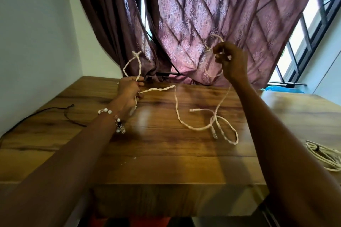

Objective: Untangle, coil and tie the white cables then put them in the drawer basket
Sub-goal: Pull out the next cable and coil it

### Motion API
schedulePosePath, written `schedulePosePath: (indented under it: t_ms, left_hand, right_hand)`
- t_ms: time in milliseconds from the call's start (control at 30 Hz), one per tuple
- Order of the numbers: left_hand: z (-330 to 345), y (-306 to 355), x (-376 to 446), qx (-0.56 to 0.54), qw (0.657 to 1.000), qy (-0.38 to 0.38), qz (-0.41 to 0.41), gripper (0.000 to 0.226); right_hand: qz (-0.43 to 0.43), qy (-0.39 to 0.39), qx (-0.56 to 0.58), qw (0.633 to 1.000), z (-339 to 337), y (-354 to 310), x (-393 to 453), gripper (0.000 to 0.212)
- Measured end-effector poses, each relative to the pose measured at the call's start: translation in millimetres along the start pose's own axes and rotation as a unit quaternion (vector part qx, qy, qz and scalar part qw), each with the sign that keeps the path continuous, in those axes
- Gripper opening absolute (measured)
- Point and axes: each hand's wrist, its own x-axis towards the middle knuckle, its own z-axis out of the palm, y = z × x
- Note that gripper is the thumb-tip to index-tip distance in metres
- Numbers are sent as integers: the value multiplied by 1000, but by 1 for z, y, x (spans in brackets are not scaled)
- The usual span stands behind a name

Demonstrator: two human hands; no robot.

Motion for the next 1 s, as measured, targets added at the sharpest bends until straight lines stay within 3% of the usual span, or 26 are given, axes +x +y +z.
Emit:
schedulePosePath:
  t_ms: [67, 167, 300, 367, 433, 500, 567, 633, 733, 800, 867, 933, 1000]
  left_hand:
    - [5, -2, -2, 20, 1000, -9, -14, 33]
    - [11, -4, -8, 41, 998, -42, -17, 30]
    - [15, 0, -21, 75, 992, -96, -24, 22]
    - [16, 1, -28, 112, 982, -143, -47, 40]
    - [15, 1, -32, 159, 971, -168, -57, 62]
    - [12, 2, -32, 248, 956, -155, -32, 60]
    - [6, 5, -30, 343, 931, -116, 38, 42]
    - [-4, 8, -27, 357, 926, -85, 87, 34]
    - [-15, 16, -26, 296, 948, -51, 101, 36]
    - [-20, 24, -26, 256, 961, -58, 86, 35]
    - [-24, 36, -32, 247, 960, -112, 65, 37]
    - [-28, 46, -35, 203, 960, -184, 54, 39]
    - [-35, 53, -30, 118, 960, -248, 54, 40]
  right_hand:
    - [-17, -38, -97, 994, 5, 9, -4, 31]
    - [-2, -169, -243, 955, 15, 37, -28, 28]
    - [61, -281, -313, 905, 27, 44, -56, 29]
    - [56, -282, -360, 888, 37, 32, -61, 22]
    - [32, -214, -390, 895, 47, 17, -62, 20]
    - [31, -144, -358, 922, 55, -4, -61, 19]
    - [18, -58, -286, 956, 61, -29, -62, 16]
    - [-28, -2, -191, 981, 68, -55, -64, 21]
    - [-57, -113, 6, 992, 94, -76, -65, 41]
    - [-45, -223, 36, 973, 115, -80, -67, 57]
    - [-21, -306, 60, 950, 136, -74, -75, 71]
    - [25, -337, 96, 936, 155, -62, -84, 72]
    - [89, -331, 145, 928, 168, -54, -89, 51]
